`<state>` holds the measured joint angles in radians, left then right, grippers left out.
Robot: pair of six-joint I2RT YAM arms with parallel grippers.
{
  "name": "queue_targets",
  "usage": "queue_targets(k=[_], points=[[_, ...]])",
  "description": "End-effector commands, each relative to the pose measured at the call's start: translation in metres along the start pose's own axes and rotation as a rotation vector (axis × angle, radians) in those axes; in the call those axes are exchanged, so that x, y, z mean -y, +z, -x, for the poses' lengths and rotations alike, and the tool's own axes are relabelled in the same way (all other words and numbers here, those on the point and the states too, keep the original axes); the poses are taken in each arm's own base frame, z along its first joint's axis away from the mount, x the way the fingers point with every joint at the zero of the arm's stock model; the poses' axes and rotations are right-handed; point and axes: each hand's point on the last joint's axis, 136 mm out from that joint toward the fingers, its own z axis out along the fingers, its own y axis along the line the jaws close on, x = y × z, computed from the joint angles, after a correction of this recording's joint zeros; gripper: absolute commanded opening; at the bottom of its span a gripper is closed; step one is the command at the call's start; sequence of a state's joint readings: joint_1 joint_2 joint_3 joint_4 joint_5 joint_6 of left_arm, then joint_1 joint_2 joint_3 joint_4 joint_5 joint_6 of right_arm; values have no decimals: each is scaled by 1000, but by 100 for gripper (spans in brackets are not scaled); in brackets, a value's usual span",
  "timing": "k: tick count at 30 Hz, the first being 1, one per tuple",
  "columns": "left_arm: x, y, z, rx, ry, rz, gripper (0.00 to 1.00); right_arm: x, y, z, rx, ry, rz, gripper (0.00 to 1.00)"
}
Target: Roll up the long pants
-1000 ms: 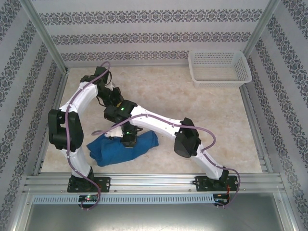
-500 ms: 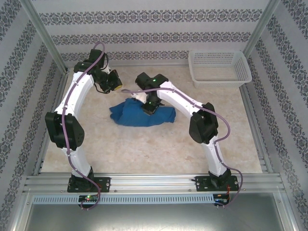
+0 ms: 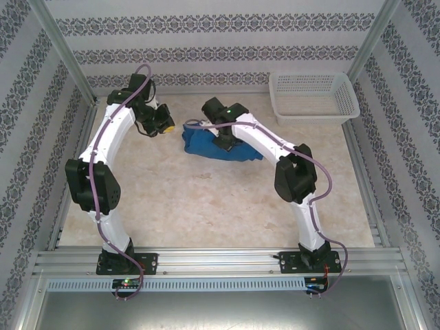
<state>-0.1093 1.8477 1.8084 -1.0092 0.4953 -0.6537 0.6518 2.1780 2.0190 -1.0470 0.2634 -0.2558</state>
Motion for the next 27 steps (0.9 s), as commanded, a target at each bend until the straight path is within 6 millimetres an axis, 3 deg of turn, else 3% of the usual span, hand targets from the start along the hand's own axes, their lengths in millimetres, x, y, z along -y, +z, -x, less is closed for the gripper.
queue_targets(k=[1,6,11,16,24,27], points=[[-9,0,-12,-28,-10,8,0,-21,-6,6,36,5,-36,0],[-26,12,-23,-57,-27,31,0,-76,11,-2,4,-61,26,0],[-29,26,-28,-96,-47,12,0,-103,13,-9,-17,-82,83,0],[-29,37,-28,-125,-48,3,0,-117,-4,-13,-23,-123,126,0],[-33,51,-32,-142,-54,12,0,-111,-27,-19,-27,-154,119,0],[-41,58,-22,-107,-28,65,0,-119,-38,-19,-21,-162,168,0]])
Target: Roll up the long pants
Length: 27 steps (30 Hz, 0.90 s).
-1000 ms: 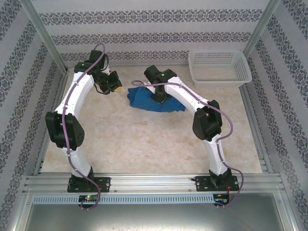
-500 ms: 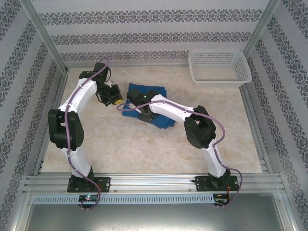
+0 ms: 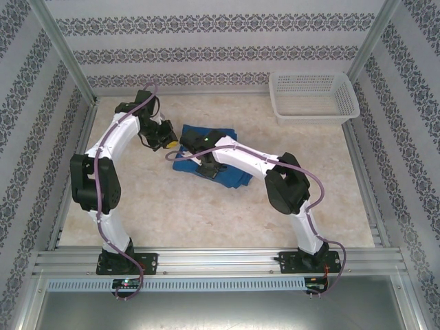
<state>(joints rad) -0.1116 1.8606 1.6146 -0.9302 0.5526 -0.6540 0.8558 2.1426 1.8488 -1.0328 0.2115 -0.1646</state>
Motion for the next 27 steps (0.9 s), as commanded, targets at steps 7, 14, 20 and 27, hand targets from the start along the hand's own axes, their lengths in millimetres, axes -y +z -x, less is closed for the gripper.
queue_targets(k=[7,14,20,27], points=[[15,46,42,-20,40,12,0,-33,-59,-8,28,-75,109,0],[10,78,45,-54,31,36,0,-46,-69,-14,30,-89,146,0],[-20,105,30,-114,-3,80,0,-47,-74,-16,24,-113,153,0],[-40,116,14,-154,-24,108,0,-45,-75,-10,26,-134,154,0]])
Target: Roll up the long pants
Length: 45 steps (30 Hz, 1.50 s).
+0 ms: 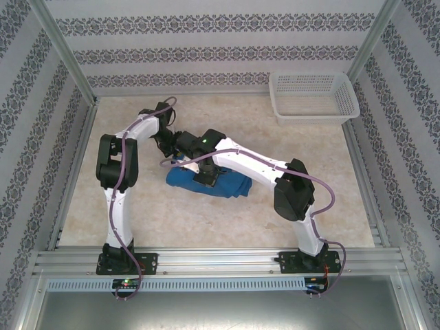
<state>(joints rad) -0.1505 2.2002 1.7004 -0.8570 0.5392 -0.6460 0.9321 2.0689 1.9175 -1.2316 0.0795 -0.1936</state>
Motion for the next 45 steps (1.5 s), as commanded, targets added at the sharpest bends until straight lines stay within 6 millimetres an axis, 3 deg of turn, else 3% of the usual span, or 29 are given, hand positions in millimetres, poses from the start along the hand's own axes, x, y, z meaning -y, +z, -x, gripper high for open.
queue_targets(k=[1,13,18,27,37,40,42,45], points=[[-4,7,-5,-15,16,-4,0,0,-19,7,39,-28,5,0],[-11,20,-20,-50,10,6,0,15,-34,40,127,-9,136,0],[-11,22,-23,-56,15,9,0,30,-26,56,163,37,226,0],[-8,15,-25,-47,29,11,0,59,23,67,184,178,469,0],[-7,7,-28,-41,33,19,0,96,72,61,193,364,631,0],[-7,6,-27,-40,32,18,0,101,77,58,191,396,657,18],[-7,6,-27,-39,30,18,0,102,75,54,183,392,634,35],[-6,7,-27,-41,27,21,0,108,60,54,206,370,549,50]])
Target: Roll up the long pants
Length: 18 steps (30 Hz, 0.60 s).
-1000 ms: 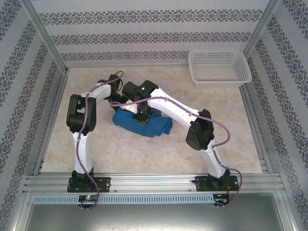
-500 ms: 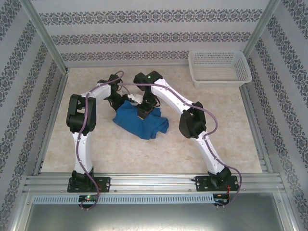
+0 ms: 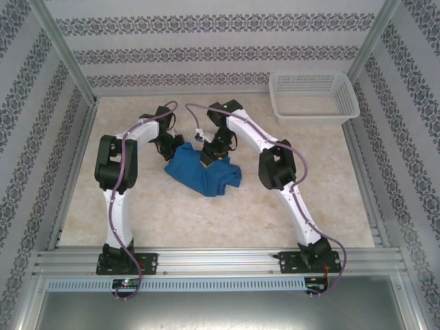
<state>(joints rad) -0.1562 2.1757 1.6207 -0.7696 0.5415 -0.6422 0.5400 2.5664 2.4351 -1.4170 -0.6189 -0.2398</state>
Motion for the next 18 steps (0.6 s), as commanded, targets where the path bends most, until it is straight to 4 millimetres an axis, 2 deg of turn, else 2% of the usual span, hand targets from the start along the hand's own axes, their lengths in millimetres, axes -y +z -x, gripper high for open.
queue_targets(k=[1,4,7,9,12,13,15,17,18], points=[[-2,-3,-24,-60,3,38,0,8,-23,27,138,-74,-131,53],[0,-3,-23,-59,5,39,0,-1,-54,29,192,-116,-296,58],[2,-6,-21,-52,10,37,0,-22,-87,26,241,-174,-460,60],[3,-6,-20,-51,11,41,0,-41,-108,23,279,-218,-566,62],[5,-7,-20,-52,13,41,0,-82,-125,12,321,-283,-652,63],[5,-7,-20,-53,14,39,0,-96,-127,7,331,-307,-681,63],[7,-9,-18,-47,15,38,0,-124,-116,-4,350,-346,-710,66],[8,-9,-17,-44,16,38,0,-150,-90,-17,349,-410,-734,68],[10,-10,-17,-41,16,33,0,-154,-75,-25,340,-435,-794,71]])
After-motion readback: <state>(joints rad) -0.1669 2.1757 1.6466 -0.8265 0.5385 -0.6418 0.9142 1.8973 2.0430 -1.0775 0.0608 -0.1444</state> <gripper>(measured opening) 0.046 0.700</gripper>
